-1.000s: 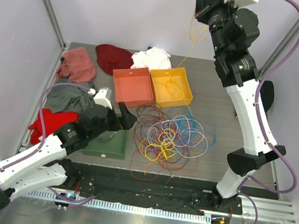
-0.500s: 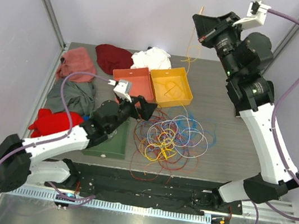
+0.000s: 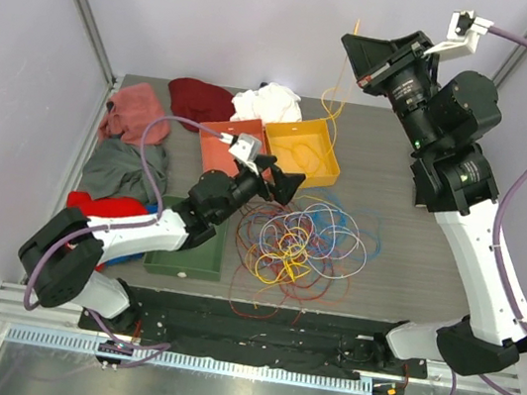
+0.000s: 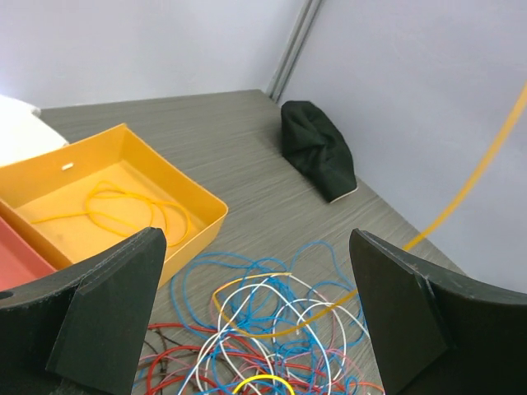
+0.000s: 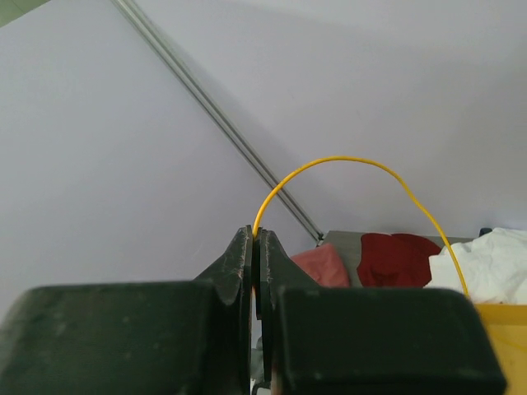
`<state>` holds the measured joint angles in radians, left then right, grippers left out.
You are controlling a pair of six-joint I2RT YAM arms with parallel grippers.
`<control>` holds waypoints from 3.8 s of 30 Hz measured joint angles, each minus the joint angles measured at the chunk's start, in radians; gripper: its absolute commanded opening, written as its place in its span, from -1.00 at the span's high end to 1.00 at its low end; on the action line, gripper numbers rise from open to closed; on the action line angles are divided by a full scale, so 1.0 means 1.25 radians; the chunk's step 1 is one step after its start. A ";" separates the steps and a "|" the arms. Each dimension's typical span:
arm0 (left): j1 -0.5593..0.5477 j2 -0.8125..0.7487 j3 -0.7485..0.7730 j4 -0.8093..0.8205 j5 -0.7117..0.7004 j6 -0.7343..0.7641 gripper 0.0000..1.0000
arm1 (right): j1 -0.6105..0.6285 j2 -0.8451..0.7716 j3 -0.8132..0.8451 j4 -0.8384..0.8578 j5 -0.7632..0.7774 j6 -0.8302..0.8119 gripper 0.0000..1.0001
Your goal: Untangle the cables
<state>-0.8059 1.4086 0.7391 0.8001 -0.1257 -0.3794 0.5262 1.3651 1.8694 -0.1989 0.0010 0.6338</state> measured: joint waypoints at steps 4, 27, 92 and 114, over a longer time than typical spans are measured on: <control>-0.004 -0.034 -0.031 0.030 0.003 0.008 -1.00 | 0.000 -0.005 -0.007 -0.013 0.000 -0.002 0.99; -0.068 0.004 -0.043 0.020 0.031 0.050 -0.33 | 0.000 -0.034 -0.072 0.021 -0.057 0.068 0.98; 0.212 0.627 0.918 -0.799 0.153 -0.065 -0.13 | -0.106 0.298 -0.299 0.245 0.078 -0.131 0.99; 0.212 0.317 0.664 -0.880 -0.031 -0.156 -0.99 | -0.110 0.355 -0.305 0.337 0.022 -0.051 0.99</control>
<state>-0.5407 1.8053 1.5692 -0.2993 -0.1638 -0.5743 0.3885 1.8084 1.4887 0.2222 0.0280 0.5705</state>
